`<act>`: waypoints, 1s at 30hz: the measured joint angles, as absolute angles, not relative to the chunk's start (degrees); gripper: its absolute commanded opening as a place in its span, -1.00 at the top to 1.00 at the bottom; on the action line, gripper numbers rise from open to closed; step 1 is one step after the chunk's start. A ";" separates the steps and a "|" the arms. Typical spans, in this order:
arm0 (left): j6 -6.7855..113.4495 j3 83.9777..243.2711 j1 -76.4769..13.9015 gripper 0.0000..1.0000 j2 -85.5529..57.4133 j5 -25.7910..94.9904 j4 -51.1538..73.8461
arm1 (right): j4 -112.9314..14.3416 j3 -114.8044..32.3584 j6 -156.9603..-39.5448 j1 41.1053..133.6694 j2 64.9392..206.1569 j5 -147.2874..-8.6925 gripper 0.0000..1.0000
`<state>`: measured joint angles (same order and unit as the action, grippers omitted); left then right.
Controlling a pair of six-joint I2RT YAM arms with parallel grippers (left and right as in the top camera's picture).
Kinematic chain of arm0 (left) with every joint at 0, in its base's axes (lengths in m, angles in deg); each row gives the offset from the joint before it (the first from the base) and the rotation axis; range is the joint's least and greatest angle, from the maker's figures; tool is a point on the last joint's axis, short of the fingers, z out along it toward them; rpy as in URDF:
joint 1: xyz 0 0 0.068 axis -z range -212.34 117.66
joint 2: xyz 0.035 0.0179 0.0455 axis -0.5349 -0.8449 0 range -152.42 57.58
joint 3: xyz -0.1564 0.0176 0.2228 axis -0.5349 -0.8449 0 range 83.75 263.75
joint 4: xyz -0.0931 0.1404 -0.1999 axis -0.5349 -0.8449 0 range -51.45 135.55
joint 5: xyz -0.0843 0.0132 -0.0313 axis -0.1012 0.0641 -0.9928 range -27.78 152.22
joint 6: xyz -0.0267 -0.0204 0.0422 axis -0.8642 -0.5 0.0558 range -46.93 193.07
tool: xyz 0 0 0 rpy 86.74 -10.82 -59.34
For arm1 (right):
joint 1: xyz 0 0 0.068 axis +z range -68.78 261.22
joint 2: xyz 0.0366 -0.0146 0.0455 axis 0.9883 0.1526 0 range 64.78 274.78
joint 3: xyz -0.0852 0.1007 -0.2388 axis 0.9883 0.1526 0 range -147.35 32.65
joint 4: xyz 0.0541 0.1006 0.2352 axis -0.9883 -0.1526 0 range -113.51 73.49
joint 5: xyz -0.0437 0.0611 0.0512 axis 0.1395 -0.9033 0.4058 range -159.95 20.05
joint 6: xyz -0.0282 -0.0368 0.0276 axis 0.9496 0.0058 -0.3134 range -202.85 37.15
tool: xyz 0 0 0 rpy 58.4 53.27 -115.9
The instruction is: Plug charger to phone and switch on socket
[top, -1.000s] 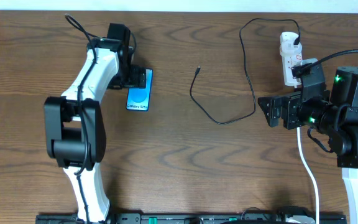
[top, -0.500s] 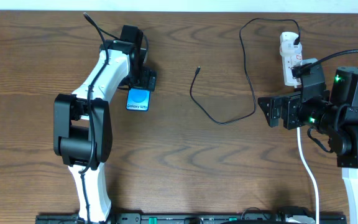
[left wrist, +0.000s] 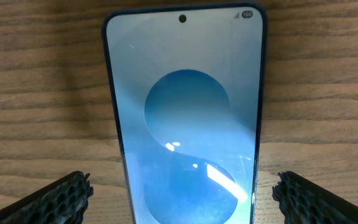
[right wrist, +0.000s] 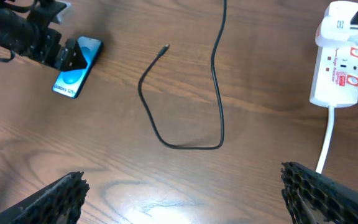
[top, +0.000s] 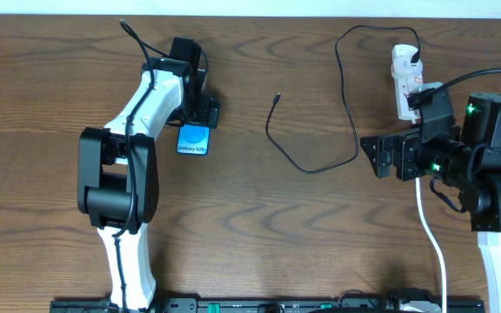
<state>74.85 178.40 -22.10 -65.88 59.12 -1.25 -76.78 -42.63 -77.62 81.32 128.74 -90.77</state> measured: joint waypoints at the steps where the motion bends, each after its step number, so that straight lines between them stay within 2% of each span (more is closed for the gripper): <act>1: 74.85 178.40 -22.10 -0.95 -65.88 59.12 -0.99 | -76.78 -42.63 -77.60 81.32 129.05 -90.77 -0.99; 30: 74.85 178.27 -22.10 -0.96 -65.88 59.67 1.87 | -76.98 -42.63 -77.60 81.30 130.40 -90.77 -0.99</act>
<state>74.85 178.27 -22.10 -65.88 59.67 1.87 -76.98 -42.63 -77.60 81.30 130.40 -90.77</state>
